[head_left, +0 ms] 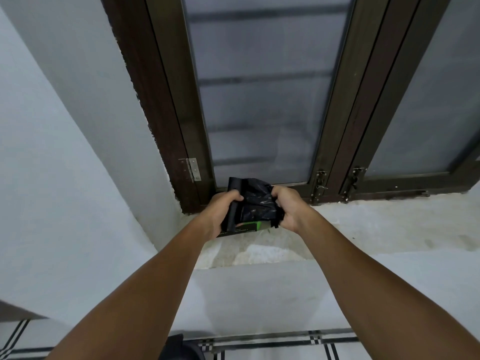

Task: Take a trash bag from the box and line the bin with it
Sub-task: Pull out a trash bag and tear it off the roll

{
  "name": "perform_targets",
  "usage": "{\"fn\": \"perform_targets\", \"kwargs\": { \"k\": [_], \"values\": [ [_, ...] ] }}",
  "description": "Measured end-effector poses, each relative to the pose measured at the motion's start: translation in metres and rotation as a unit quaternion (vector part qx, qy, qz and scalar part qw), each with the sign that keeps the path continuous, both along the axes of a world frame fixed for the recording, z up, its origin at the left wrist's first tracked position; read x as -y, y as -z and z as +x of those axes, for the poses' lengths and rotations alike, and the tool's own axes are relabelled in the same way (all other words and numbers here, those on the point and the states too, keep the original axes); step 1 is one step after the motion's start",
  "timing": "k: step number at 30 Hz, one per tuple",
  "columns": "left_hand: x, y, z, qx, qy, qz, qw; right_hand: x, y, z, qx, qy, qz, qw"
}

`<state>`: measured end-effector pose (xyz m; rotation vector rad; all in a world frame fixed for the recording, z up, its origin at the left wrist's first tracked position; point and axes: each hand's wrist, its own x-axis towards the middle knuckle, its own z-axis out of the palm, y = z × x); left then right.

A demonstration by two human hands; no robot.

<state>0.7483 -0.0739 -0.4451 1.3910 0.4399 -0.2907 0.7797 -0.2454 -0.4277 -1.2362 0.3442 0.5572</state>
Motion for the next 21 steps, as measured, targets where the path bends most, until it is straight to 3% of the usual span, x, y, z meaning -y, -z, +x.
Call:
{"fn": "perform_targets", "kwargs": {
  "k": [2, 4, 7, 13, 16, 21],
  "values": [
    [-0.003, -0.001, -0.001, -0.011, -0.007, -0.015, 1.000, 0.004, 0.001, 0.002, 0.008, -0.068, -0.027, 0.997],
    [-0.005, 0.000, -0.002, -0.013, 0.000, -0.016, 1.000, 0.007, 0.002, 0.002, 0.079, -0.142, -0.125, 0.979],
    [-0.007, 0.002, -0.001, -0.002, 0.008, -0.001, 1.000, 0.006, 0.004, 0.001, 0.159, -0.139, -0.218, 0.953],
    [-0.012, 0.006, -0.001, 0.018, 0.031, 0.082, 0.996, 0.005, 0.010, 0.007, 0.101, -0.035, -0.087, 0.990],
    [-0.014, 0.007, -0.001, 0.014, 0.055, 0.128, 0.990, 0.005, 0.010, 0.006, 0.105, -0.016, -0.116, 0.988],
    [-0.011, 0.001, 0.000, 0.004, 0.043, 0.129, 0.991, 0.000, 0.005, 0.003, 0.080, 0.006, -0.148, 0.986]
  ]
}}
